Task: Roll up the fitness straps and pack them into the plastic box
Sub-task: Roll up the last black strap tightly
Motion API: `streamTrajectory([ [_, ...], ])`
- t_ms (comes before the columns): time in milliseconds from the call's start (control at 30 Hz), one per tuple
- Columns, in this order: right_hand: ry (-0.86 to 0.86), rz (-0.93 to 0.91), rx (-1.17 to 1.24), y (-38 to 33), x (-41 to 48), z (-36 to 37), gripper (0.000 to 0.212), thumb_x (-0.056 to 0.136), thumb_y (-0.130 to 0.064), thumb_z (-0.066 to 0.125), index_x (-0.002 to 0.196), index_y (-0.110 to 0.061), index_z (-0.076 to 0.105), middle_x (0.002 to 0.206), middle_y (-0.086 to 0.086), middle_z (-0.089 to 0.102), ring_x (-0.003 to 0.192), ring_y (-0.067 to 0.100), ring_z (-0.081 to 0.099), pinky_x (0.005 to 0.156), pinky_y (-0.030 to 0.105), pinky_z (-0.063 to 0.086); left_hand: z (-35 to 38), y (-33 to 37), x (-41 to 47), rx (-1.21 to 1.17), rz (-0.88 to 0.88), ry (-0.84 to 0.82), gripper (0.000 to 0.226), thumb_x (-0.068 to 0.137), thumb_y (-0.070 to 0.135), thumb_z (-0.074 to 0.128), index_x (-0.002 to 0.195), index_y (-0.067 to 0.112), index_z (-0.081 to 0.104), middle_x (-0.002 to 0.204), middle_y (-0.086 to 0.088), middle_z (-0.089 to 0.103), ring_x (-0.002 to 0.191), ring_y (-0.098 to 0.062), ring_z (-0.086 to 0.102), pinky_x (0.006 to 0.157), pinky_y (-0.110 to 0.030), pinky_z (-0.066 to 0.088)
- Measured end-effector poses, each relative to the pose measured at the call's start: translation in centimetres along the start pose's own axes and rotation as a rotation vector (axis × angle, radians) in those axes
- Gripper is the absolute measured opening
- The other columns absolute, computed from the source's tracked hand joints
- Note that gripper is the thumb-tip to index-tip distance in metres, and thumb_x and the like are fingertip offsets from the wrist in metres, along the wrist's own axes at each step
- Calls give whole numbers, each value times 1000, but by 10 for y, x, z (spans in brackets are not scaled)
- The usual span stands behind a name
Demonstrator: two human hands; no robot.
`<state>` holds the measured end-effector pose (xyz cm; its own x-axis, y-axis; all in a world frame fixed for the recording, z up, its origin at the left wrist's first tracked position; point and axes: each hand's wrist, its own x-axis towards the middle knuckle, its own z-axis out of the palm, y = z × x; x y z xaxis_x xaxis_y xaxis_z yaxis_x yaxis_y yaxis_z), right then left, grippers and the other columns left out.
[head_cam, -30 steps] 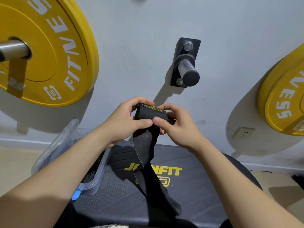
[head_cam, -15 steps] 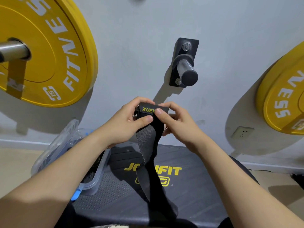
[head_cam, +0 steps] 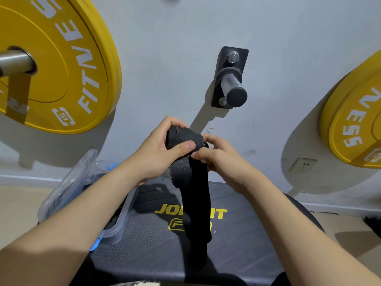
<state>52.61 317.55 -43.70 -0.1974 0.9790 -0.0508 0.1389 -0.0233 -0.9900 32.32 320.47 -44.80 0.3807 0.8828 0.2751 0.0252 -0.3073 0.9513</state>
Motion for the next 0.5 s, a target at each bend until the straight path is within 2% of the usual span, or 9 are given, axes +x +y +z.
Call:
streamTrajectory([
  [67, 0, 40, 156, -1, 2, 1, 35, 83, -27, 68, 117, -17, 63, 88, -1, 70, 78, 15, 66, 69, 31, 53, -2, 0, -1, 19, 27, -60, 33, 99, 8, 77, 123, 24, 61, 104, 1, 74, 95, -12, 72, 77, -26, 59],
  [167, -1, 12, 210, 3, 2, 2, 22, 105, -34, 68, 121, -22, 59, 99, 2, 76, 88, 22, 72, 82, 42, 60, -2, -1, 1, 27, 49, -61, 35, 97, 2, 77, 122, 23, 64, 106, 1, 74, 99, -13, 72, 82, -29, 60],
  [200, 24, -16, 199, 4, 2, 3, 20, 107, -32, 65, 124, -22, 58, 102, 6, 77, 89, 24, 74, 83, 44, 61, -1, -1, 1, 28, 54, -48, 33, 98, 5, 77, 123, 24, 64, 108, 0, 74, 100, -13, 72, 84, -29, 60],
  [267, 67, -94, 169, 3, 2, 5, 22, 108, -26, 64, 128, -21, 58, 98, 9, 78, 87, 24, 75, 80, 40, 62, 3, 1, 2, -40, 7, -3, 26, 101, 29, 75, 125, 28, 65, 114, -2, 74, 105, -14, 73, 83, -30, 61],
  [333, 86, -162, 120, 2, 2, 7, 23, 107, -21, 65, 129, -21, 58, 91, 7, 77, 80, 21, 74, 73, 33, 59, 4, 5, 3, -154, -136, 34, 41, 98, 56, 68, 129, 28, 65, 119, -2, 77, 112, -19, 76, 80, -36, 64],
  [400, 95, -188, 97, 2, 1, 9, 24, 107, -18, 65, 129, -19, 57, 89, 8, 76, 77, 21, 73, 68, 31, 58, 4, 4, 3, -153, -191, 33, 55, 94, 59, 62, 129, 18, 65, 119, -4, 80, 115, -24, 77, 76, -40, 67],
  [433, 98, -186, 93, 2, 0, 10, 25, 107, -18, 65, 131, -19, 56, 91, 9, 77, 78, 22, 73, 68, 31, 59, 4, 3, 3, -129, -173, 39, 55, 94, 57, 61, 127, 14, 65, 119, -5, 80, 115, -25, 77, 80, -44, 67],
  [500, 107, -158, 102, 3, 0, 13, 29, 107, -20, 65, 135, -22, 57, 99, 14, 80, 87, 27, 77, 75, 39, 64, 5, 2, 1, -44, -112, 97, 49, 96, 55, 61, 124, 15, 63, 121, -7, 78, 118, -26, 74, 99, -53, 62],
])
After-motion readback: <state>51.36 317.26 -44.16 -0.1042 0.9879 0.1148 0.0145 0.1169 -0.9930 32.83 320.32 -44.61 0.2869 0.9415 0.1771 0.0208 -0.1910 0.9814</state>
